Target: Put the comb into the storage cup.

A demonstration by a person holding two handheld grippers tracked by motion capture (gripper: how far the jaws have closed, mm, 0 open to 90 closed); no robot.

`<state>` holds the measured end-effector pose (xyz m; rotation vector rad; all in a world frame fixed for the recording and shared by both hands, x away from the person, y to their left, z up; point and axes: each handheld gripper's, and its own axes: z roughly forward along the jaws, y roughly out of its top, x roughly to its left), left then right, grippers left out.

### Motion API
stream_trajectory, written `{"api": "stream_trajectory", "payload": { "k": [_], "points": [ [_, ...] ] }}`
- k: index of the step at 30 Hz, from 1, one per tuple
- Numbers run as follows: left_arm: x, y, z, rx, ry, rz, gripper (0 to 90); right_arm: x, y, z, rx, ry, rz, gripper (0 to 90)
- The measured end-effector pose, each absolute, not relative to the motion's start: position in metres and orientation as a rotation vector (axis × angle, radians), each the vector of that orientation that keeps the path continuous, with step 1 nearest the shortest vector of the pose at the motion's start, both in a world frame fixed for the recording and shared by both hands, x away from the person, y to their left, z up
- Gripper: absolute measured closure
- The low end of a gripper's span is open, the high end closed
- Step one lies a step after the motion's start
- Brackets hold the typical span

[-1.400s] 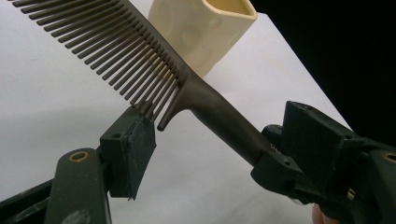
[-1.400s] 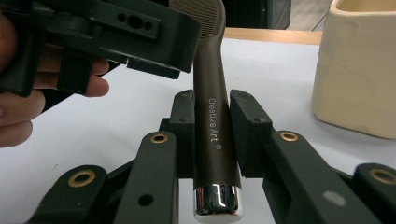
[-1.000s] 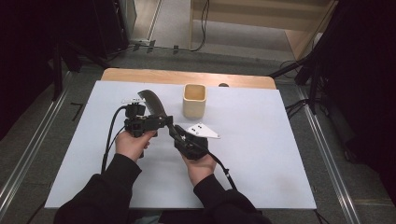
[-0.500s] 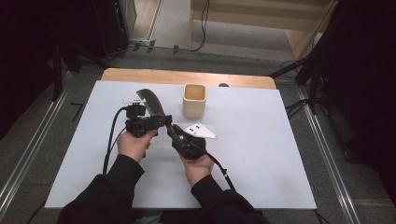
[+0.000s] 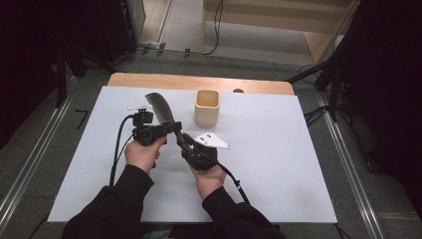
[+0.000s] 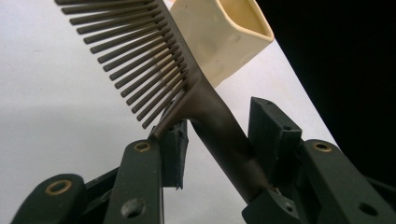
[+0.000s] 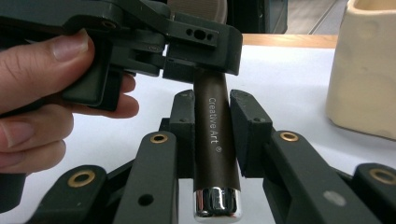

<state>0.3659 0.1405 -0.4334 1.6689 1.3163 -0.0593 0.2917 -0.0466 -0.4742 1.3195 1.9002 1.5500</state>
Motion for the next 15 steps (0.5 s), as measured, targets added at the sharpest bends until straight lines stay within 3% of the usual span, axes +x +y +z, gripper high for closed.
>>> {"api": "stream_trajectory", "payload": {
  "k": [15],
  "points": [
    [0.3681, 0.146, -0.4341, 1.629, 1.301, -0.142, 67.4, 0.293, -0.0461, -0.4765, 1.316, 1.937, 1.527, 70.1]
  ]
}}
